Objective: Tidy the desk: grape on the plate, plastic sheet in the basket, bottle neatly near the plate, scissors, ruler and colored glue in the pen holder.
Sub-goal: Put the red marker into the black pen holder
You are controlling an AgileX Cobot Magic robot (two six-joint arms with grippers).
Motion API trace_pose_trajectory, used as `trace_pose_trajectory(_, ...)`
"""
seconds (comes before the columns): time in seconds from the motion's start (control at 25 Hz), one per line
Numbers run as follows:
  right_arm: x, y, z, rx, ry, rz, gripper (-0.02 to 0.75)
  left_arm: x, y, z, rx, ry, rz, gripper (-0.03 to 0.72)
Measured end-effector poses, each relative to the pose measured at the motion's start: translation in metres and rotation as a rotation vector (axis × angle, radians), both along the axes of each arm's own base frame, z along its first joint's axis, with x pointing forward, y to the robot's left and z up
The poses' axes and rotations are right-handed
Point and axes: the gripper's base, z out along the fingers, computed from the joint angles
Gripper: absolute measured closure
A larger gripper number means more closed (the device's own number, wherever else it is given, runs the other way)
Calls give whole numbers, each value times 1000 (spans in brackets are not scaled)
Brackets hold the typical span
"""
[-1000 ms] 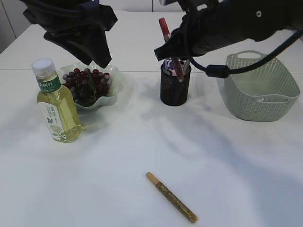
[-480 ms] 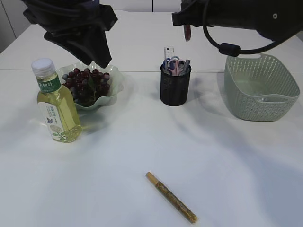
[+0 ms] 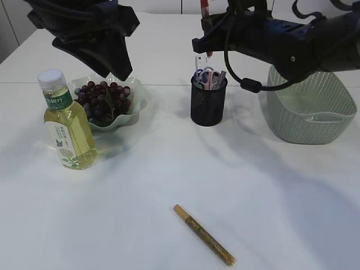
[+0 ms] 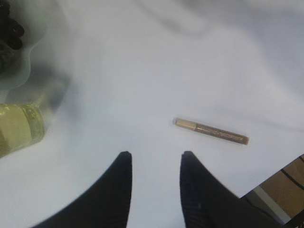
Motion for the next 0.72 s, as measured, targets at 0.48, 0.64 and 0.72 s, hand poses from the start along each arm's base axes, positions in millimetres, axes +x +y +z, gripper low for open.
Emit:
trace_pose_trajectory(0.48, 23, -15, -16, 43, 5, -72, 633, 0, 0, 0, 1, 1, 0, 438)
trace_pose_trajectory(0.64, 26, -14, -26, 50, 29, -76, 633, 0, 0, 0, 1, 1, 0, 441)
trace_pose_trajectory(0.72, 27, -13, -31, 50, 41, -77, 633, 0, 0, 0, 1, 1, 0, 441)
